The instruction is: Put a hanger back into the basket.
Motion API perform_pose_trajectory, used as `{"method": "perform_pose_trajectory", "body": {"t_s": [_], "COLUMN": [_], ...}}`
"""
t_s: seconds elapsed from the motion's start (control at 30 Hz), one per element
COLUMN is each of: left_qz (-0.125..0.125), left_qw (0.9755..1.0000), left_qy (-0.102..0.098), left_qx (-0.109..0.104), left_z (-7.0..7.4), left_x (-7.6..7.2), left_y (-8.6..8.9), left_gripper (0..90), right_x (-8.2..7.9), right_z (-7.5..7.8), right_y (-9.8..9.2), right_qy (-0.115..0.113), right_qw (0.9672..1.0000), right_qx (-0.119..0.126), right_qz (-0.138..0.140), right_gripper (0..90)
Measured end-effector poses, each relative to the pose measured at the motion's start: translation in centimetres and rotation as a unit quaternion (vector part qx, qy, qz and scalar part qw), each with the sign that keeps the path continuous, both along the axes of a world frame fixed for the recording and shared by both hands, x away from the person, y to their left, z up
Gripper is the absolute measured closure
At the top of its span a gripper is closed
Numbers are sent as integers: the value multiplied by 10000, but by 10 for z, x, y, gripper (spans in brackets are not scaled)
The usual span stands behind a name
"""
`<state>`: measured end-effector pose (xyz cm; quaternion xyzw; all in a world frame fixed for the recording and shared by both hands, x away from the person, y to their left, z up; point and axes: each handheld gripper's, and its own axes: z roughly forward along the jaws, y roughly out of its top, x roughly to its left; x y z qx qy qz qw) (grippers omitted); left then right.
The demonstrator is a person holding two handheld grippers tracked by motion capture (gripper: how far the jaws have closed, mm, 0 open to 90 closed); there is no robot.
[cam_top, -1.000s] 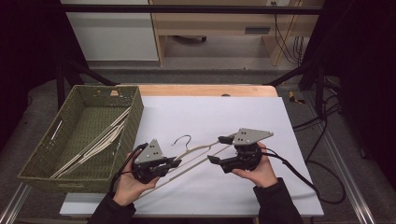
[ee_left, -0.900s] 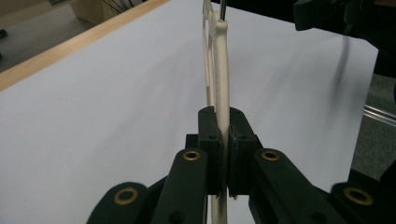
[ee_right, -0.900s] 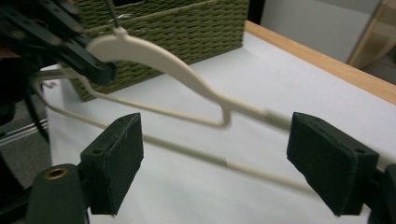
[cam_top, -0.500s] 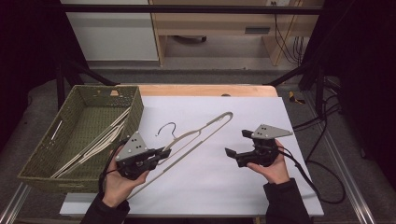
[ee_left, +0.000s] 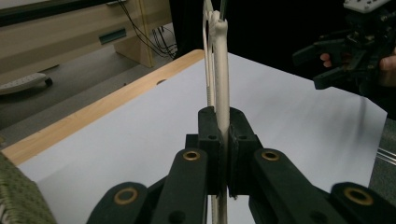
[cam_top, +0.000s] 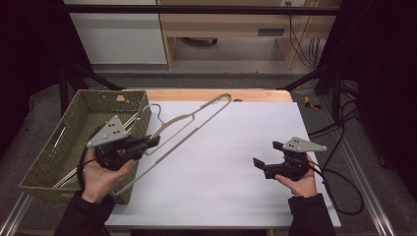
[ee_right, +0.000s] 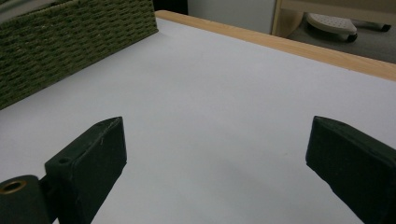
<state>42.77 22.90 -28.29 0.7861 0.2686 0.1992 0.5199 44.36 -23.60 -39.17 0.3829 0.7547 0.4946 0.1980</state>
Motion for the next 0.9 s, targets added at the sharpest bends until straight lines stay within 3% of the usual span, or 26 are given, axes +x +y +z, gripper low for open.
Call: {"method": "perform_pose_trajectory", "body": {"t_s": [0.17, 0.27, 0.4, 0.53, 0.9], "left_qz": [119, 239, 487, 672, 1116], "left_qw": [9999, 9996, 9987, 9976, 9930], "left_qy": [-68, -157, -99, -24, -43], "left_qx": [-89, -5, 121, 175, 394], "left_z": [13, 17, 21, 21, 9], "left_x": [12, 20, 30, 38, 49], "left_y": [25, 40, 62, 84, 142], "left_gripper": [862, 861, 861, 861, 860], "right_x": [-1, -1, -1, 0, 0], "right_z": [0, 0, 0, -1, -2], "right_y": [-5, -6, -6, -6, -6], "right_qy": [-33, -49, -41, -15, -38], "right_qw": [9999, 9999, 9999, 9999, 9999], "right_qx": [44, 46, 47, 28, 5], "right_qz": [-97, -119, -127, -115, -121], "right_gripper": [53, 51, 49, 47, 48]}}
